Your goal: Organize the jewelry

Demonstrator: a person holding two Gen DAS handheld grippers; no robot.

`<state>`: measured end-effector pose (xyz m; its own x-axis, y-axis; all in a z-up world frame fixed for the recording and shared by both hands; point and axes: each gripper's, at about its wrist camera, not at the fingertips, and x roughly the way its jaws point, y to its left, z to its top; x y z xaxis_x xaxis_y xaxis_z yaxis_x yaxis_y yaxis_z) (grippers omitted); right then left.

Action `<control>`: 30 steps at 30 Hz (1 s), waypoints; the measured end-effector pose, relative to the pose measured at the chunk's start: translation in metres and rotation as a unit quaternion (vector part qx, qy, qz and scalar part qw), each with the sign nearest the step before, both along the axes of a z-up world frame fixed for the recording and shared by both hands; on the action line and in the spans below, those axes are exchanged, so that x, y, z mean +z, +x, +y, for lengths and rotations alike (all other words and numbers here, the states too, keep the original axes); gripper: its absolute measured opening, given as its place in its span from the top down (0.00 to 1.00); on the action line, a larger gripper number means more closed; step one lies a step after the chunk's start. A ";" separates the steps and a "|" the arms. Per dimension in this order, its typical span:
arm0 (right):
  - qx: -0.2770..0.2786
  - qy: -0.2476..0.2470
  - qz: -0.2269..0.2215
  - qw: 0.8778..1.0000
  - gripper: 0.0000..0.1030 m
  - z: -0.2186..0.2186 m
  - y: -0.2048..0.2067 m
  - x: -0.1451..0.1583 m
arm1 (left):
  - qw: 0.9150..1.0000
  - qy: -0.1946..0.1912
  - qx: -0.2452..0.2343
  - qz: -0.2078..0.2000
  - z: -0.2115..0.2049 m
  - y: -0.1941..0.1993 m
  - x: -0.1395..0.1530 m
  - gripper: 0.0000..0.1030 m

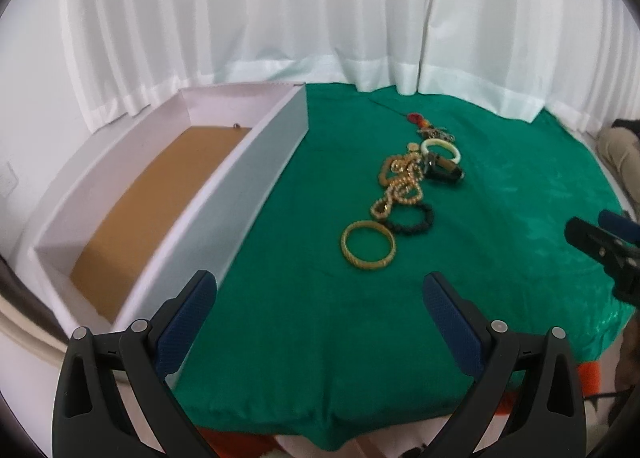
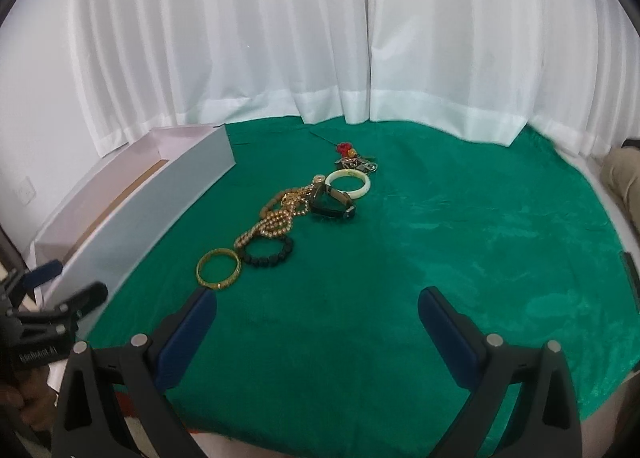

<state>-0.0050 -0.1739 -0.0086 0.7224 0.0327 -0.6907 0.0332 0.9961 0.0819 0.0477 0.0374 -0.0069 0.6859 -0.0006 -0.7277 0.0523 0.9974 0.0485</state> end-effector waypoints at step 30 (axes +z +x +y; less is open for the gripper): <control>0.028 -0.024 -0.045 0.998 0.00 -0.011 -0.036 0.010 | 0.997 0.079 -0.003 0.013 -0.032 -0.016 -0.032 0.00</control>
